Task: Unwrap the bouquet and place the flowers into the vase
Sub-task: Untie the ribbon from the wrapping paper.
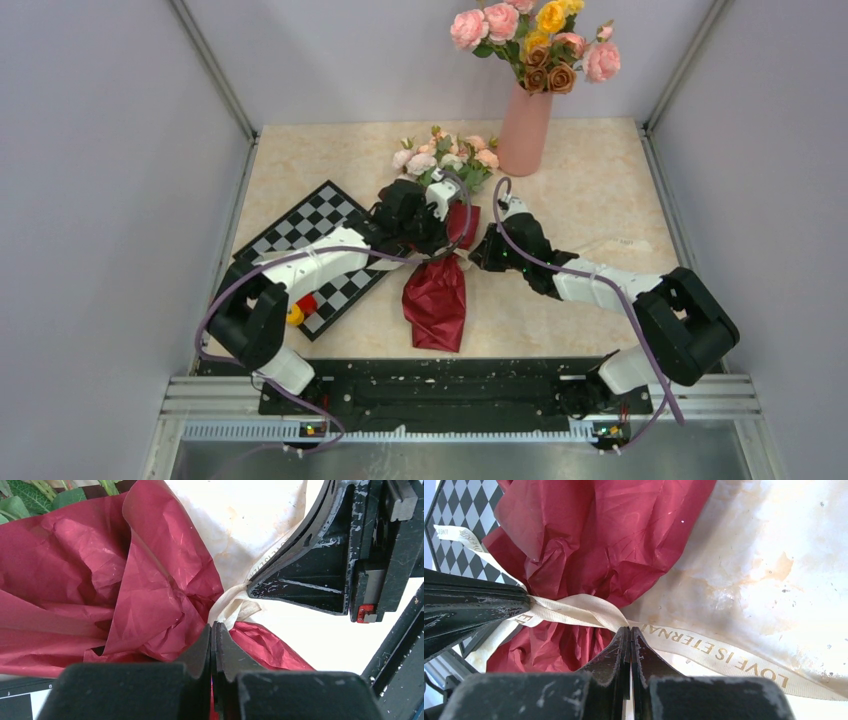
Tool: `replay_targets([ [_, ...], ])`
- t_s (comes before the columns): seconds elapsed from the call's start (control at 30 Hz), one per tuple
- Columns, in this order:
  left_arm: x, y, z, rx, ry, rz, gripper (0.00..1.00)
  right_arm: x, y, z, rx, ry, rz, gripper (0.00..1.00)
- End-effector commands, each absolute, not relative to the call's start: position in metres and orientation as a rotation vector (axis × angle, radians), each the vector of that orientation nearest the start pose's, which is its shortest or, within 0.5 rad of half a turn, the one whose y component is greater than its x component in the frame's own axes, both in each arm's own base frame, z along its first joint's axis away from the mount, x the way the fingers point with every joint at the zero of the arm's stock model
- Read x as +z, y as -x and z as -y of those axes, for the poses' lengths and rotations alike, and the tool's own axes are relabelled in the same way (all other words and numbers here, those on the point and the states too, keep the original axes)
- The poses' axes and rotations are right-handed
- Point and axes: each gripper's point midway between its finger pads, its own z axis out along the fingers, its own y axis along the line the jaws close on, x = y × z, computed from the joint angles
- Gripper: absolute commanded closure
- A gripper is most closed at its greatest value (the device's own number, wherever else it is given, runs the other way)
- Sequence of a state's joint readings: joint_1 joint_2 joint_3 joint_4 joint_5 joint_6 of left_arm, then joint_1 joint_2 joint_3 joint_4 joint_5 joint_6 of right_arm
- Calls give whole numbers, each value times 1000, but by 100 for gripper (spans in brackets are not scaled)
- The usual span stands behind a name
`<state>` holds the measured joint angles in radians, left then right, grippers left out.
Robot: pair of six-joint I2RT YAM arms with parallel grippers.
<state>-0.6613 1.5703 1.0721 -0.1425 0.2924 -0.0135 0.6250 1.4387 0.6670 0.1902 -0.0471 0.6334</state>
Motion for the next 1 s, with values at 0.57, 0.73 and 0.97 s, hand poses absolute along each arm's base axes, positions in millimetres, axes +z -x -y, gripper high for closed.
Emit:
replay_targets([
  [0.57,128,-310,247,-567,-361,-2215,100,66,-299,-232,643,-114,-2292,100],
  [0.73,122,-308,217,-503,-186,-2233,100,62,-296,-231,640,-114,-2301,100],
  [0.97,102,-303,179,-590,8,-2289,100,60,-297,-232,640,-108,-2301,100],
])
